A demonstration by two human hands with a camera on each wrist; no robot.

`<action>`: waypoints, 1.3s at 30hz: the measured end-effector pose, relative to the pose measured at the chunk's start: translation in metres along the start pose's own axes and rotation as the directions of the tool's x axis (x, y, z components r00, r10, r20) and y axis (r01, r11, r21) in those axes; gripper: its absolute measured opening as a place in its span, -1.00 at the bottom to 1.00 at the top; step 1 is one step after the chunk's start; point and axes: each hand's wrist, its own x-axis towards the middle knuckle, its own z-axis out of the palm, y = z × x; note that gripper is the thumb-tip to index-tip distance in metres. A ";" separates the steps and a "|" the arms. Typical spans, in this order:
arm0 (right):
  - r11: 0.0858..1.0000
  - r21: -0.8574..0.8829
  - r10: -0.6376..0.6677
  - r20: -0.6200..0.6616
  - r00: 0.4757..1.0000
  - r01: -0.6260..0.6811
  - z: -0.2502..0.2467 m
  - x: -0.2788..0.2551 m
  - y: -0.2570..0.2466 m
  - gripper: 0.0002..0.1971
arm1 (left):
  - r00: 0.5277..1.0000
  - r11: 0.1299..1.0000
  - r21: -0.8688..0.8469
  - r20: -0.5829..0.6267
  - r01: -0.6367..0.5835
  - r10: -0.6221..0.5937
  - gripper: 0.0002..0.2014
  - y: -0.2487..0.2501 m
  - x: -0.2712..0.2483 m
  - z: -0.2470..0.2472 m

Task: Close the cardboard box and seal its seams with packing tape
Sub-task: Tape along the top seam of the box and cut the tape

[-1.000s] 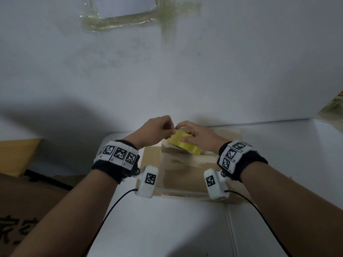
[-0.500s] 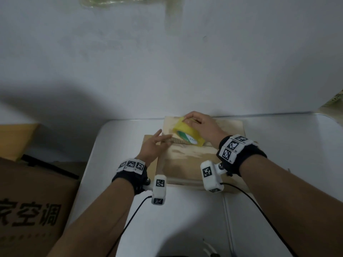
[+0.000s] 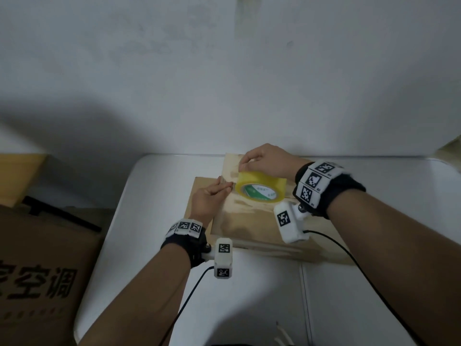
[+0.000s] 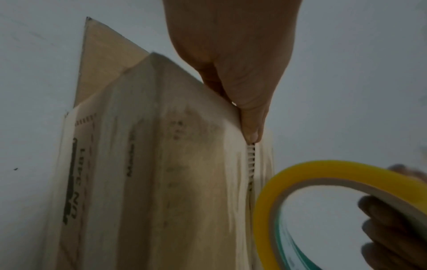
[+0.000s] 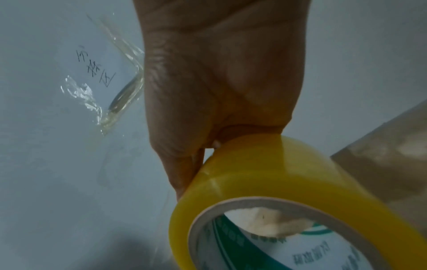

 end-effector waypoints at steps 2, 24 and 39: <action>0.999 -0.034 0.006 0.005 1.000 -0.006 0.009 0.006 0.000 -0.83 | 1.000 1.000 0.001 -0.005 -0.006 0.006 -0.76 -0.001 0.001 0.000; 0.981 -0.188 0.046 0.009 0.999 -0.044 0.027 0.016 -0.012 -0.80 | 0.968 0.999 -0.037 0.251 0.023 -0.013 -0.85 0.053 0.005 -0.027; 0.977 -0.151 0.156 0.039 0.987 -0.149 0.018 -0.008 -0.007 -0.39 | 0.962 0.947 -0.205 0.167 0.248 -0.216 -0.76 0.025 0.012 -0.002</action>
